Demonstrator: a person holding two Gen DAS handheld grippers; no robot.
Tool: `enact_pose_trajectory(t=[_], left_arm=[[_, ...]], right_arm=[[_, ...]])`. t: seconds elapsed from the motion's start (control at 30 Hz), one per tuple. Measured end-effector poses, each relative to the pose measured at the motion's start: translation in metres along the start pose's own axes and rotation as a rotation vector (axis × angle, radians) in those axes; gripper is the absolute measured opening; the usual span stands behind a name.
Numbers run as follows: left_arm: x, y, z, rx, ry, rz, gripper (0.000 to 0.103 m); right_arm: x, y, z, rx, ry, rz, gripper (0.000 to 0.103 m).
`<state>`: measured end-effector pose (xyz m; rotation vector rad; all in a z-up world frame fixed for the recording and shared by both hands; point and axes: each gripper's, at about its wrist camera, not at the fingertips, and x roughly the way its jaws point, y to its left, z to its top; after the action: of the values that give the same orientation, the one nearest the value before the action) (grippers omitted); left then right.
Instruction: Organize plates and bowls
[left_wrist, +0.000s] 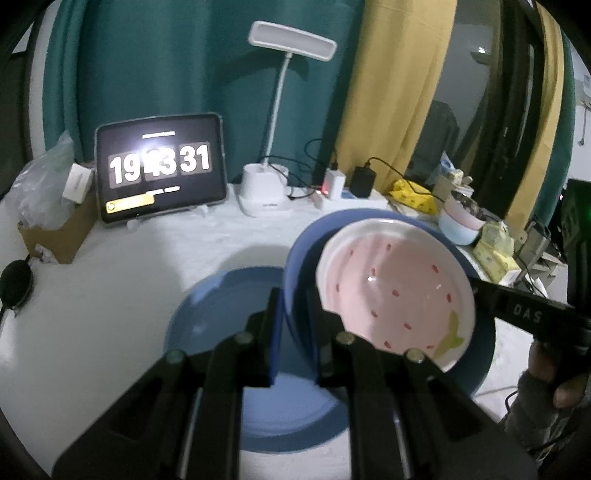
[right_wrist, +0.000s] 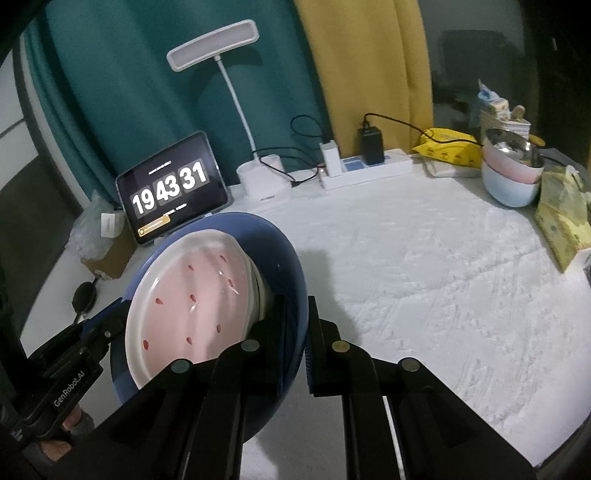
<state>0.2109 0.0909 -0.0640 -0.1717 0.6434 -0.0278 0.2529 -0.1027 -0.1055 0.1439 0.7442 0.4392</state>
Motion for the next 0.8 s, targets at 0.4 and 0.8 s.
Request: enact_pose_trajectory(t=[0.4,0.8], left_arm=[[0.015,0.047,0.001,-0.058,0.027,0.041,0.011],[0.027,0.066,0.002,-0.066,0.038,0.072,0.011]], right_arm=[[0.042,0.034,0.007,-0.034,0.062,0.027,0.01],[0.07,0.042,0.013,-0.018,0.111,0.059,0.01]])
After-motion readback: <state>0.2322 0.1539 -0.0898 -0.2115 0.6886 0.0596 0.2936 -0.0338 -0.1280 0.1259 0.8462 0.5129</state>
